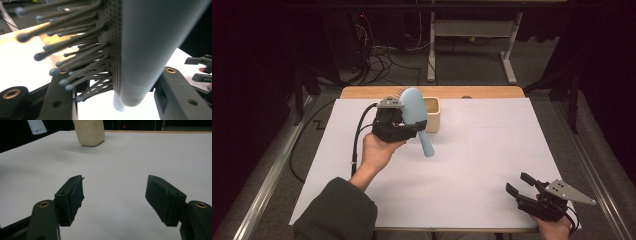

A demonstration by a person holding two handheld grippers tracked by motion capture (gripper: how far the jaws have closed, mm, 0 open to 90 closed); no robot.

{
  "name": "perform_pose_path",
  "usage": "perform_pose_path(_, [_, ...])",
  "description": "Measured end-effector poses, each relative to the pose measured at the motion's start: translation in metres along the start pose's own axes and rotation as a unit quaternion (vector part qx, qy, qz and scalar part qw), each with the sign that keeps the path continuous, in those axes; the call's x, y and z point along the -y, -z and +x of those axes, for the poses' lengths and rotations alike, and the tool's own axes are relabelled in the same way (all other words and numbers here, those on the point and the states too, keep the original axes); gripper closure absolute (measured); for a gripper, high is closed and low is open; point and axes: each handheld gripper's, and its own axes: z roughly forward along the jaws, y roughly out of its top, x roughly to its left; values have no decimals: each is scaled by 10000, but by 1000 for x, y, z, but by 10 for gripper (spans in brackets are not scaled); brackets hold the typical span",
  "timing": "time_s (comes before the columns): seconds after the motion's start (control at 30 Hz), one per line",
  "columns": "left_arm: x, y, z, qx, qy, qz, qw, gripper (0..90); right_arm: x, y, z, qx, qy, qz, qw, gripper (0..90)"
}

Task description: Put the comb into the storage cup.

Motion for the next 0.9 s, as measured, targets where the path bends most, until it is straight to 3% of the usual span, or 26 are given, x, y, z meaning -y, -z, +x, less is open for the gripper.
perform_pose_path(0.07, [-3, 0, -2, -107, -115, 13, 9999, 535, 0, 0, 1, 13, 9, -1, 10000, 313])
perform_pose_path(0.57, [-24, 0, 11, -232, 108, -41, 9997, 536, 1, -1, 1, 90, 86, 80, 9999, 311])
perform_pose_path(0.67, [-29, -1, 11, -258, 34, -37, 9997, 536, 1, -1, 1, 106, 80, 94, 9999, 311])
perform_pose_path(0.9, [-40, -2, 14, -343, 84, -58, 9994, 536, 1, -2, 1, 101, 111, 122, 9998, 311])
